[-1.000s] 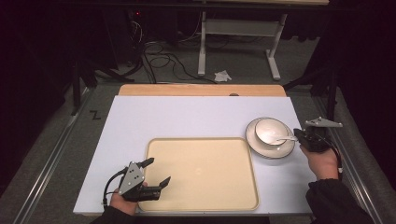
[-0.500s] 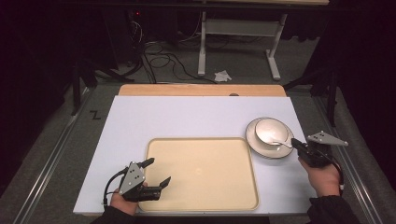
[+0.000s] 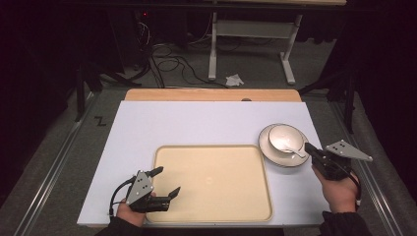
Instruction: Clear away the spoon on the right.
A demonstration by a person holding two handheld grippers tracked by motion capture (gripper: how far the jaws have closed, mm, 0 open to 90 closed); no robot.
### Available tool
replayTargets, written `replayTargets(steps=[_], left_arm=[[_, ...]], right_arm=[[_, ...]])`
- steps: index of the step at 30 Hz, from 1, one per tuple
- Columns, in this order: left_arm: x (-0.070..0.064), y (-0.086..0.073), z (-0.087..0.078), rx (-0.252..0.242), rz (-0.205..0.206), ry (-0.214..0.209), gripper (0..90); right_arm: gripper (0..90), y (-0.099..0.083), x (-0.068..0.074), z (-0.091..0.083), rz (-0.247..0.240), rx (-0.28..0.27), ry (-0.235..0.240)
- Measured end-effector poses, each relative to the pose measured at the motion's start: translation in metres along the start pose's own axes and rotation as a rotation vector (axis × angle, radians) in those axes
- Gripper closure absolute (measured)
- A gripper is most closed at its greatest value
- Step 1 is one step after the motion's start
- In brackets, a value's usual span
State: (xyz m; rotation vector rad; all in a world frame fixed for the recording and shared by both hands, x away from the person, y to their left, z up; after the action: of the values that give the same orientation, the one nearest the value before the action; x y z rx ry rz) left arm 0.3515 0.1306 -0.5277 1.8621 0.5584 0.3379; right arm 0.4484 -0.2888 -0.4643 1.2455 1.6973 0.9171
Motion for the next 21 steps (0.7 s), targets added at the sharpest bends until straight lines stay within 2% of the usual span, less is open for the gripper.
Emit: replayTargets(steps=[5,6,7,8,9,11,13,14,17,19,21], left_arm=[[-0.001,0.0,-0.001,0.002,0.002,0.003,15.9],[0.0,-0.001,-0.002,-0.001,-0.001,0.008,15.9],[0.0,-0.001,-0.002,-0.001,-0.001,0.008,15.9],[0.001,-0.001,-0.002,0.0,-0.004,0.009,15.9],[0.001,-0.001,-0.002,0.002,-0.006,0.009,15.9],[0.002,-0.001,-0.001,0.002,-0.008,0.011,15.9],[0.002,-0.001,0.0,0.005,-0.007,0.012,15.9],[0.002,-0.001,0.001,0.009,-0.004,0.012,15.9],[0.001,-0.002,0.001,0.015,-0.001,0.012,15.9],[0.002,-0.003,0.002,0.018,-0.003,0.012,15.9],[0.002,-0.003,0.001,0.02,-0.005,0.014,15.9]], right_arm=[[90.0,0.01,0.017,-0.006,0.037,-0.065,0.02],[90.0,0.007,0.022,-0.008,0.068,-0.1,0.023],[90.0,0.007,0.022,-0.008,0.068,-0.1,0.023],[88.4,0.003,0.024,-0.007,0.056,-0.081,0.043],[87.3,-0.005,0.02,-0.005,0.04,-0.066,0.022],[85.4,-0.012,0.014,-0.004,0.098,-0.049,0.039],[84.2,-0.014,0.012,-0.004,0.112,-0.047,0.037],[79.9,-0.017,0.007,-0.003,0.167,-0.048,0.056],[73.8,-0.017,0.002,-0.002,0.227,-0.048,0.076],[65.3,-0.019,-0.002,-0.001,0.277,-0.04,0.09],[63.8,-0.02,-0.003,0.0,0.295,-0.039,0.079]])
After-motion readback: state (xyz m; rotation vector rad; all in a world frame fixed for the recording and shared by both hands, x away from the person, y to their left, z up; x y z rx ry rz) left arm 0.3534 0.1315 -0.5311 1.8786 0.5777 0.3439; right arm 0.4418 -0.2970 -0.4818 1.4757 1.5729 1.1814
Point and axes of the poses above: each handheld gripper's, and its own axes: z roughly forward along the jaws, y roughly out of its top, x roughly to its left, the point moved 10 cm from there along z, roughly forward along the jaws, and after that the axes turned 15 degrees about -y, right-handed, at the moved point
